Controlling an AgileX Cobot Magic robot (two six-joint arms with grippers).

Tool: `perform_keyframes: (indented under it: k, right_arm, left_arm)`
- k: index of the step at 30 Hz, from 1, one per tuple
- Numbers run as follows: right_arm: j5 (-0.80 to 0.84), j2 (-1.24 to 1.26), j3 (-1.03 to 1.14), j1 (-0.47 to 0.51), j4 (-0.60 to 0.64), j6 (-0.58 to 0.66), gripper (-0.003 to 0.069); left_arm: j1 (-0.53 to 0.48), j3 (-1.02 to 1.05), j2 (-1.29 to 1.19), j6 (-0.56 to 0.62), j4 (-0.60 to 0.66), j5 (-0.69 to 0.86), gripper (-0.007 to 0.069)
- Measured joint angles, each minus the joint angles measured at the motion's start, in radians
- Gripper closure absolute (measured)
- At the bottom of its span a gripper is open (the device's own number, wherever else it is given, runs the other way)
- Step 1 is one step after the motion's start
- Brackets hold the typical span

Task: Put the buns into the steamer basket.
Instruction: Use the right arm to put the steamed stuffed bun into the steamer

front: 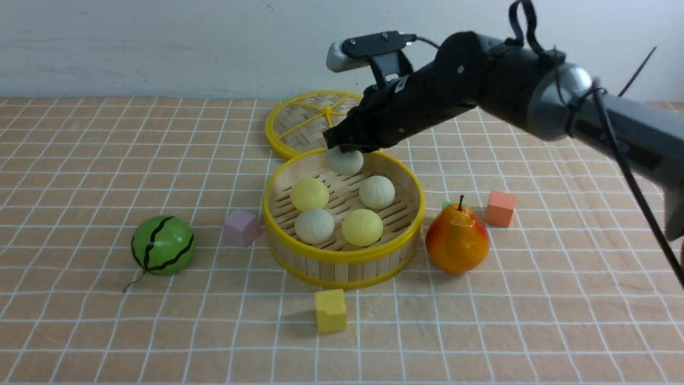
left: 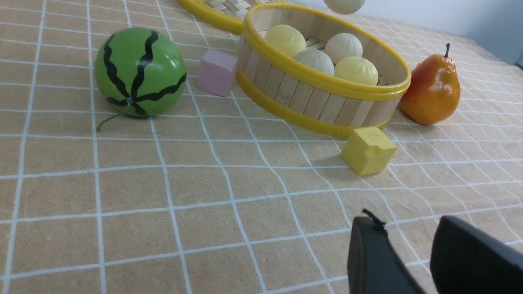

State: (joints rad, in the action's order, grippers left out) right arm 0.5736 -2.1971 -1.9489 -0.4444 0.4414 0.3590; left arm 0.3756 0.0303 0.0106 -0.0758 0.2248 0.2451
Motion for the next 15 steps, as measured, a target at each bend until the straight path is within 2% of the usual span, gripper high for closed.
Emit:
perform_keyframes:
  k: [8,15]
  right_arm:
    - [-0.058,-0.069,0.001,0.005,0.050,0.000,0.0637]
    - [-0.217,-0.097,0.001,0.005,0.048,0.001,0.0631]
  left_arm:
    - [0.000,0.000,0.000,0.000,0.000,0.000,0.0402]
    - [0.000,0.000,0.000,0.000,0.000,0.000,0.0392]
